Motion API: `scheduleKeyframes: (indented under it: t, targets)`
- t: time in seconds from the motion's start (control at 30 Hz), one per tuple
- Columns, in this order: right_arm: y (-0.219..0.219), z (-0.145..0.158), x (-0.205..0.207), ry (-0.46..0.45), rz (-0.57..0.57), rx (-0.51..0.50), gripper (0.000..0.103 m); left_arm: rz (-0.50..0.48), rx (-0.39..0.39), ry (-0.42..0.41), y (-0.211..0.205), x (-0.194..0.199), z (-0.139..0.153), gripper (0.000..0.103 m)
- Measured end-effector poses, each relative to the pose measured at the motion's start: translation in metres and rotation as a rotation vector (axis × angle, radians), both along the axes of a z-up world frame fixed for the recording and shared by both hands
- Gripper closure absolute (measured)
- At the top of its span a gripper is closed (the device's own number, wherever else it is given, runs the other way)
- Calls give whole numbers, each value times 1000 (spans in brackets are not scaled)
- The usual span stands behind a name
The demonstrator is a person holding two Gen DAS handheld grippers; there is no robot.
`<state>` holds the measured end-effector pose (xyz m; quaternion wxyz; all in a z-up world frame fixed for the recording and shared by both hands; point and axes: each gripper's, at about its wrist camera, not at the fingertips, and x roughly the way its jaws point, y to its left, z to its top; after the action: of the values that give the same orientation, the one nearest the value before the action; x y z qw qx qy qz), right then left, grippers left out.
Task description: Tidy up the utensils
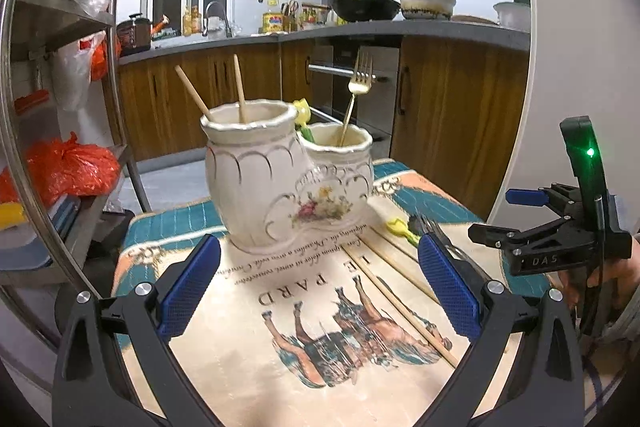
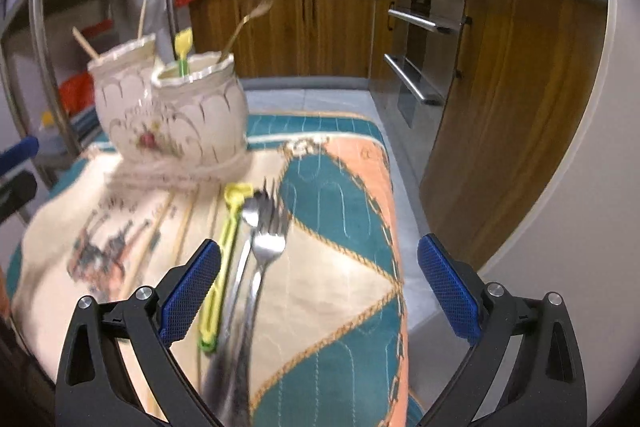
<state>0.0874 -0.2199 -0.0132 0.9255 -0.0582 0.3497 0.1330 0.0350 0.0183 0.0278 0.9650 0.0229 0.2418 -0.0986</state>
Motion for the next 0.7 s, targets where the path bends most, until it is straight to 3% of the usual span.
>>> scheduleKeyframes:
  t: [0.3,0.5,0.7]
  targets:
    - [1,-11,5,77,12,-19,10,-23,33,37,-12,1,-11,6]
    - [7,-14,5,122,51,7,42,-26,41,45,-15,3,-12,6]
    - [14,-13,1,147,102,26,61,-34,56,51,-21,4,-14,6]
